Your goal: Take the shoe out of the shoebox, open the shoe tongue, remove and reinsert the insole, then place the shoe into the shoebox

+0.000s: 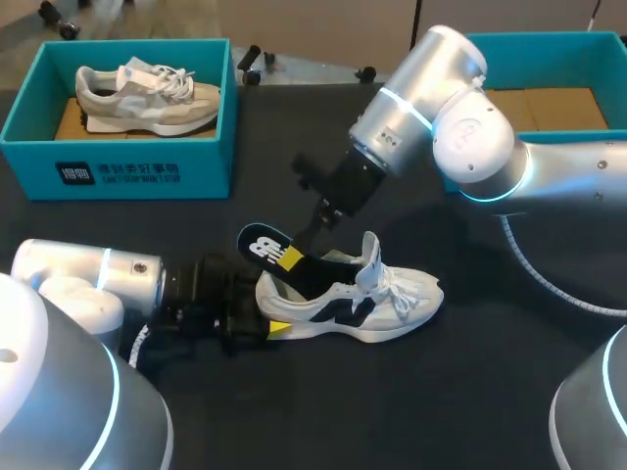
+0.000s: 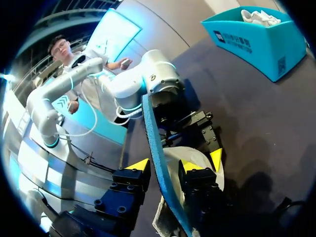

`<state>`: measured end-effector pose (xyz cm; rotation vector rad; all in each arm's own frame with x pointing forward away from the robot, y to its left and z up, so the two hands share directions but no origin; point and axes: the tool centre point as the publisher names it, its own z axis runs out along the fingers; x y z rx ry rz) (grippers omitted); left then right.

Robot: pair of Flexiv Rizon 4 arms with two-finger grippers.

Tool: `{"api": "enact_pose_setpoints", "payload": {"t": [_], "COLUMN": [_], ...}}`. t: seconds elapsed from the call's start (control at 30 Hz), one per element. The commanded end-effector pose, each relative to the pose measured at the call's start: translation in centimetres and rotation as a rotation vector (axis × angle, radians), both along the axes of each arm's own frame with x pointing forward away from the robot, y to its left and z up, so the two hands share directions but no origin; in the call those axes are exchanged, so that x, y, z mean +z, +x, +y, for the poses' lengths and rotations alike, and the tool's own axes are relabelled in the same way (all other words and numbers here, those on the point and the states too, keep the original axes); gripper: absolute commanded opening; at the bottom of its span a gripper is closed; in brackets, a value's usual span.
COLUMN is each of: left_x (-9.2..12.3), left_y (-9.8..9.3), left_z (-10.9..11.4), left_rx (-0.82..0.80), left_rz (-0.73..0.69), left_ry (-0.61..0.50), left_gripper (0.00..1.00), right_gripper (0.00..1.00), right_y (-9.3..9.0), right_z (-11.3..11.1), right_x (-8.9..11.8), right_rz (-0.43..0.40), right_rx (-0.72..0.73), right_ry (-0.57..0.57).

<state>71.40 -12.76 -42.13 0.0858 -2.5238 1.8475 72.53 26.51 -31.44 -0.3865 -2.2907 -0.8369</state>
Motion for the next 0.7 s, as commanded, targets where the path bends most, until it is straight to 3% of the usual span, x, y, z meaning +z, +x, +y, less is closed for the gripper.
{"api": "enact_pose_setpoints", "payload": {"t": [0.03, 0.13, 0.43, 0.7], "left_x": [0.0, 0.0, 0.0, 0.0], "left_y": [0.0, 0.0, 0.0, 0.0], "left_z": [-0.1, -0.1, -0.1, -0.1], "left_rx": [-0.001, -0.001, -0.001, -0.001], "left_rz": [0.001, 0.001, 0.001, 0.001], "left_ry": [0.003, 0.003, 0.003, 0.003], "left_gripper": [0.00, 0.00, 0.00, 0.00], "right_gripper": [0.25, 0.00, 0.00, 0.00], "right_y": [-0.3, -0.1, 0.6, 2.0], "right_z": [-0.2, -0.2, -0.1, 0.9], "right_x": [0.0, 0.0, 0.9, 4.2], "right_rz": [-0.008, -0.011, -0.068, -0.208], "right_rx": [-0.010, -0.003, 0.016, -0.036], "right_ry": [0.002, 0.003, 0.053, 0.111]}}
